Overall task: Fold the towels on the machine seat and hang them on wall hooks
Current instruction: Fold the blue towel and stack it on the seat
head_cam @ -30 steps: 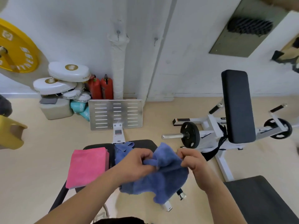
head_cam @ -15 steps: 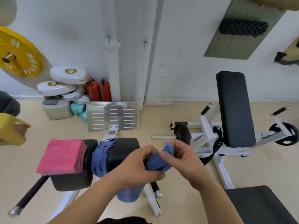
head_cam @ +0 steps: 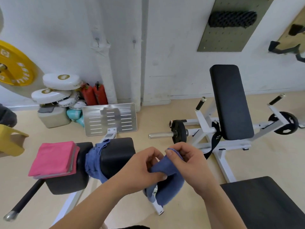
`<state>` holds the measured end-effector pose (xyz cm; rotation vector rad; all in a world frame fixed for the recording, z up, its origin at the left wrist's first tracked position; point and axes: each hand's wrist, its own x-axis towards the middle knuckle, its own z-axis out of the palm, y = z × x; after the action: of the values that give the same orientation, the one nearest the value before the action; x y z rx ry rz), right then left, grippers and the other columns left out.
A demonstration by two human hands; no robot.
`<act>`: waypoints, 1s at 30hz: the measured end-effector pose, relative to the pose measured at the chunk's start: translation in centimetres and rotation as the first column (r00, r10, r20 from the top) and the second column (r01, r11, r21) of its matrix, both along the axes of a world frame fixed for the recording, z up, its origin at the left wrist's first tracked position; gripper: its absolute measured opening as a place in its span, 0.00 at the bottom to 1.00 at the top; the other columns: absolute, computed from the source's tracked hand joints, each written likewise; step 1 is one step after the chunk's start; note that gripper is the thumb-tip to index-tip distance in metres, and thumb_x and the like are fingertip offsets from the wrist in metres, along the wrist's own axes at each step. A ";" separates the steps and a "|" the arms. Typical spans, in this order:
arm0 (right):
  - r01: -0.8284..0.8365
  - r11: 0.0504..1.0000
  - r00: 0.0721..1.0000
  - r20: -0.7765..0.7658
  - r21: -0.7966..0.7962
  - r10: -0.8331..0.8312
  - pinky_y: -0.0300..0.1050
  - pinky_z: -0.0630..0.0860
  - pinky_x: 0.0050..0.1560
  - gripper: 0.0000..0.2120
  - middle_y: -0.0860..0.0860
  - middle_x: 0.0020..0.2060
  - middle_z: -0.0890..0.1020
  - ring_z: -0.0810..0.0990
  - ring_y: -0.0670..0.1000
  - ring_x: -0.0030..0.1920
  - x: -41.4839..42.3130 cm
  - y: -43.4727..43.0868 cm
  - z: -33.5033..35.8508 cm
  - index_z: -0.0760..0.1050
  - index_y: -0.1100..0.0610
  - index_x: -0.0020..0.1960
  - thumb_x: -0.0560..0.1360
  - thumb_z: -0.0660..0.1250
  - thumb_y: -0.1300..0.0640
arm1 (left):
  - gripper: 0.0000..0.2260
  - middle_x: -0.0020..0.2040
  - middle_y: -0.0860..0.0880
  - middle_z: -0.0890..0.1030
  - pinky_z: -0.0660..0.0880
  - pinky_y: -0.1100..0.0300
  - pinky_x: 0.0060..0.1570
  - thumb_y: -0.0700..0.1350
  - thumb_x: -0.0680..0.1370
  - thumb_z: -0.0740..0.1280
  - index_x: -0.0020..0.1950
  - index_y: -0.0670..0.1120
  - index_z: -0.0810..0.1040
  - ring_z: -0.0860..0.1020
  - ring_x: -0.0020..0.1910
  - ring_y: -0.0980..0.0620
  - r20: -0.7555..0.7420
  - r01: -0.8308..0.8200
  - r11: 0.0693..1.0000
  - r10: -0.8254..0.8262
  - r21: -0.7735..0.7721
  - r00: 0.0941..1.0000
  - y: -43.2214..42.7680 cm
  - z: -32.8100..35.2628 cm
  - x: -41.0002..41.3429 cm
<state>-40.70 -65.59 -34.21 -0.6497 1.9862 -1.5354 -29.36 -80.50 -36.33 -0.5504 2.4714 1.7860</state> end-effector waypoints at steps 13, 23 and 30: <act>0.522 0.849 0.814 -0.251 -0.080 -0.524 0.40 0.77 0.46 0.06 0.46 0.36 0.82 0.80 0.39 0.41 -4.0 5.7 3.4 0.77 0.48 0.47 0.82 0.65 0.53 | 0.09 0.40 0.44 0.80 0.74 0.57 0.45 0.53 0.74 0.75 0.46 0.47 0.84 0.77 0.40 0.54 0.289 0.371 0.926 -0.375 0.069 0.881 -2.7 -1.3 3.8; -0.130 0.991 0.986 -0.106 0.021 0.132 0.56 0.80 0.54 0.05 0.46 0.58 0.86 0.81 0.69 0.53 1.4 2.8 2.0 0.81 0.55 0.43 0.77 0.73 0.61 | 0.11 0.30 0.56 0.73 0.69 0.66 0.35 0.48 0.74 0.76 0.34 0.51 0.77 0.71 0.32 0.59 -0.110 0.050 0.981 -0.072 -0.190 0.991 1.5 2.3 3.2; -0.337 0.941 0.932 -0.134 0.021 0.337 0.46 0.78 0.48 0.04 0.56 0.40 0.84 0.81 0.49 0.43 1.7 2.0 2.8 0.79 0.57 0.45 0.79 0.69 0.63 | 0.08 0.33 0.54 0.80 0.71 0.67 0.31 0.47 0.69 0.79 0.39 0.53 0.80 0.75 0.30 0.61 -0.155 -0.139 0.974 0.112 -0.179 0.982 1.2 3.6 4.3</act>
<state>-38.96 -63.57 -31.36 -1.0614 1.8489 -1.3141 -25.03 -79.31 -32.72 -0.6232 2.7843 1.6983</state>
